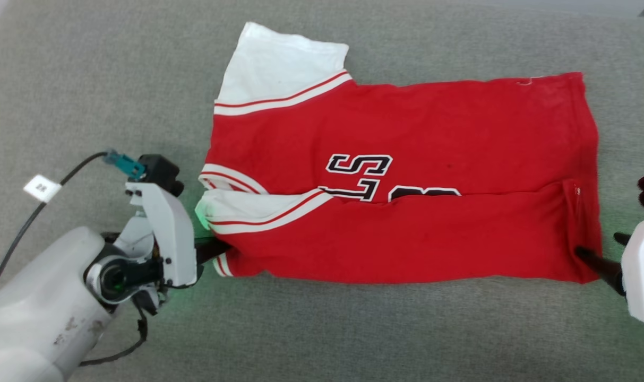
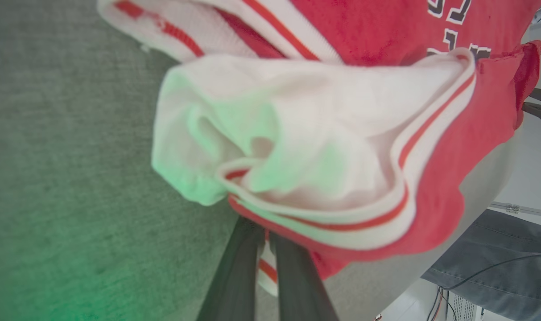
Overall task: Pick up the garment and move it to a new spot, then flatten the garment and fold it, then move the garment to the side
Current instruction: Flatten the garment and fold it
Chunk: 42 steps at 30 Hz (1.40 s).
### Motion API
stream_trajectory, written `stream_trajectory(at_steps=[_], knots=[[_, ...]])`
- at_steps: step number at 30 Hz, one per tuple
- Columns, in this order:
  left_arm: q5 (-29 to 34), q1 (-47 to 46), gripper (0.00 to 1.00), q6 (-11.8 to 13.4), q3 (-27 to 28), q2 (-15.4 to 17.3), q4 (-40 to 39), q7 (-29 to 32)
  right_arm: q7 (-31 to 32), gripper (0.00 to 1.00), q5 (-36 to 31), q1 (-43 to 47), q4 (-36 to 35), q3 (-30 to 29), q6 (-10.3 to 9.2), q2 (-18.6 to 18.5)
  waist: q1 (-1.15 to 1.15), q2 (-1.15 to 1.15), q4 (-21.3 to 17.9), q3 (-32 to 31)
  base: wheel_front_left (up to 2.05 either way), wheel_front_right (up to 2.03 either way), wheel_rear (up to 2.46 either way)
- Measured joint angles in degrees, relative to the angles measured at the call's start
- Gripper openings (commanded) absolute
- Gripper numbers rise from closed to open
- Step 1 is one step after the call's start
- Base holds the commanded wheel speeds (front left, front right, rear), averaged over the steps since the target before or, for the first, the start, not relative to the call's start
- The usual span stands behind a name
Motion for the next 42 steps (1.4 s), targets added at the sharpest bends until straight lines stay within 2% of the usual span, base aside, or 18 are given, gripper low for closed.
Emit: stream_trajectory(at_steps=[9, 10, 11, 21, 33, 42], knots=[[0.26, -1.99, 0.0, -0.26, -0.36, -2.1, -0.98, -1.14, 4.35, 1.0, -2.64, -0.15, 0.54, 1.71, 0.01, 0.11, 0.0, 0.0, 1.7, 1.87, 0.0, 0.0, 0.0], [0.26, -2.04, 0.0, -0.26, -0.42, -2.21, -1.03, -1.3, 4.23, 0.39, -2.53, -0.13, 0.62, 1.66, 0.01, 0.13, 0.0, 0.0, 1.85, 1.95, 0.0, 0.0, 0.0], [0.26, -2.09, 0.0, -0.26, -0.49, -2.27, -1.1, -1.49, 3.87, 0.0, -2.47, -0.07, 0.75, 1.51, 0.01, 0.16, 0.0, 0.0, 1.97, 2.01, 0.0, 0.0, 0.0], [0.07, 0.3, 0.0, -0.24, -0.91, -0.26, -4.1, -5.75, -0.37, 0.0, -0.4, 2.6, 0.63, -0.32, 0.01, 1.4, 0.0, 0.0, 1.44, -0.35, 0.0, 0.0, 0.0], [-0.63, 9.39, 0.0, -0.2, -0.9, 10.15, -15.38, -9.79, -0.25, 0.0, 1.11, 15.08, -6.2, -7.08, 0.01, 0.89, 0.0, 0.0, 0.66, -3.69, 0.0, 0.0, 0.0], [-2.12, 14.97, 0.0, 1.78, -0.98, 14.13, -24.15, -11.9, -0.69, 0.0, 1.34, 19.0, -8.29, -10.26, 0.01, 1.4, 0.0, 0.0, 0.65, -3.94, 0.0, 0.0, 0.0]])
